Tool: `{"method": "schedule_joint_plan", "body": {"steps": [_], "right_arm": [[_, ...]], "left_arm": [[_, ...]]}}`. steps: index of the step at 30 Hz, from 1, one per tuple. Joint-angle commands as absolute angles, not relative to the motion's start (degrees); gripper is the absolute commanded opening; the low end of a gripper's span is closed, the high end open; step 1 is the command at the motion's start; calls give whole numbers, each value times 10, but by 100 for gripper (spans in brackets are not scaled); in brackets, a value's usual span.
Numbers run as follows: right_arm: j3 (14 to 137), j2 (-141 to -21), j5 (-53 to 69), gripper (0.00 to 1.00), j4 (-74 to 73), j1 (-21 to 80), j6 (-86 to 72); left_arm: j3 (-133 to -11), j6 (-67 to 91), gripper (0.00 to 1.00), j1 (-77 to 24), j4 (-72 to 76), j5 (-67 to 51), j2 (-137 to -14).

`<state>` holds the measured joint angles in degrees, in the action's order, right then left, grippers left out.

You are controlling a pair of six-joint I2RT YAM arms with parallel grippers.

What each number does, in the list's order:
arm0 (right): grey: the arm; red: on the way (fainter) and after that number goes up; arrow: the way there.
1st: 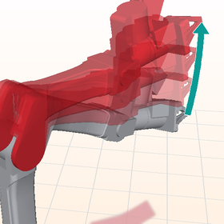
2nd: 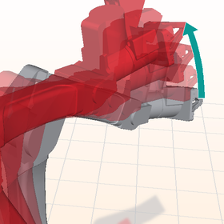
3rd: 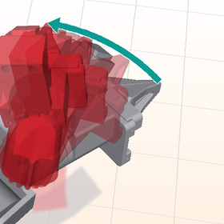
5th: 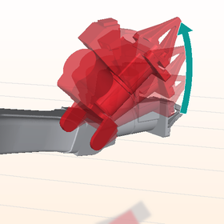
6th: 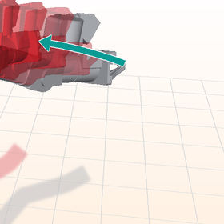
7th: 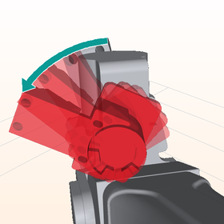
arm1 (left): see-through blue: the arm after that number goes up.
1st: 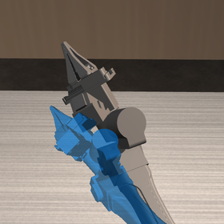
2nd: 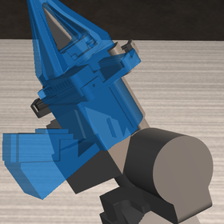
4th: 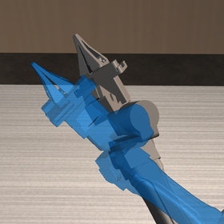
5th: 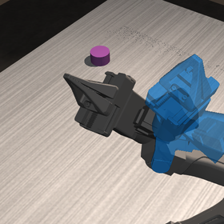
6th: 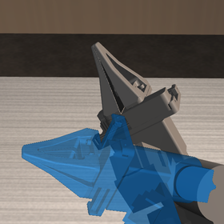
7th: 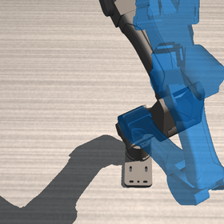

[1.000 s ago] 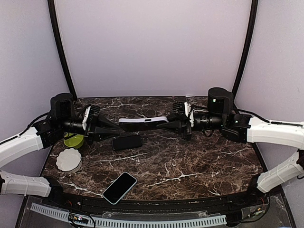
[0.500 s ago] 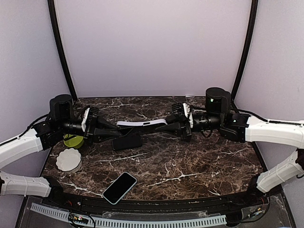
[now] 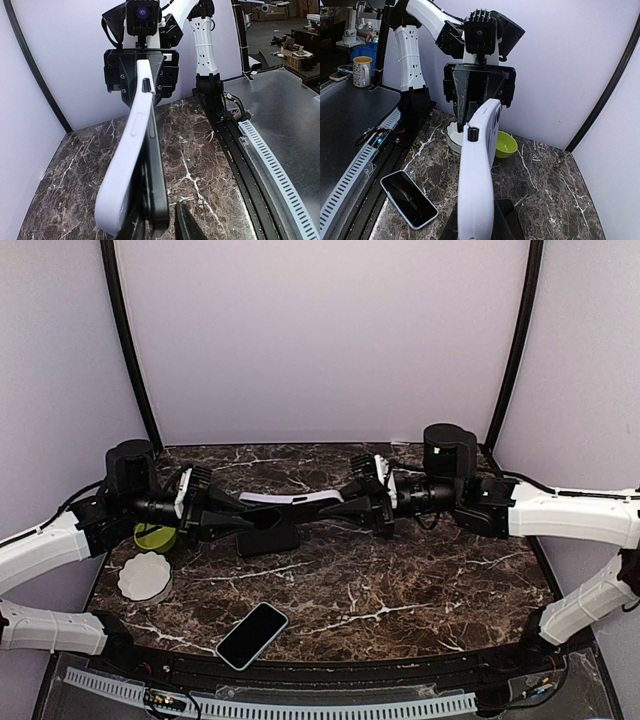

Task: Take the phone out of the phone case
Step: Pass from the right arm to the left

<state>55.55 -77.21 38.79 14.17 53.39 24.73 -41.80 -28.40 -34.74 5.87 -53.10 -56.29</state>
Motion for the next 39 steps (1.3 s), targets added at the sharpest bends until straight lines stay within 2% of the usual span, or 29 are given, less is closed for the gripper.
{"method": "schedule_joint_plan", "body": {"steps": [1, 9, 15, 18, 20, 21, 22, 23, 24, 26, 30, 32, 39], "right_arm": [[586, -784, 393, 0, 181, 552, 228], [594, -802, 373, 0, 189, 564, 190], [588, -807, 359, 0, 210, 578, 166], [587, -809, 357, 0, 210, 582, 161], [586, -808, 357, 0, 210, 583, 156], [584, -807, 356, 3, 208, 583, 153], [583, -805, 354, 15, 207, 583, 150], [579, -803, 349, 24, 206, 583, 143], [575, -799, 341, 43, 205, 583, 137], [568, -790, 325, 66, 192, 583, 128], [546, -764, 301, 93, 161, 583, 123], [540, -752, 292, 98, 139, 583, 117], [576, -741, 249, 99, 64, 585, 73]], "left_arm": [[-411, -300, 23, -356, 84, -499, -555], [-404, -328, 19, -371, 93, -441, -550], [-404, -338, 11, -380, 92, -412, -555], [-405, -340, 2, -382, 91, -410, -556], [-404, -343, 0, -383, 91, -407, -554], [-403, -345, 0, -384, 93, -404, -554], [-401, -346, 0, -384, 95, -402, -551], [-401, -353, 0, -383, 95, -402, -549], [-400, -360, 0, -384, 89, -402, -546], [-403, -383, 0, -384, 78, -401, -542], [-405, -404, 0, -383, 69, -388, -539], [-400, -424, 0, -384, 68, -385, -535], [-359, -583, 0, -386, 41, -400, -512]]}}
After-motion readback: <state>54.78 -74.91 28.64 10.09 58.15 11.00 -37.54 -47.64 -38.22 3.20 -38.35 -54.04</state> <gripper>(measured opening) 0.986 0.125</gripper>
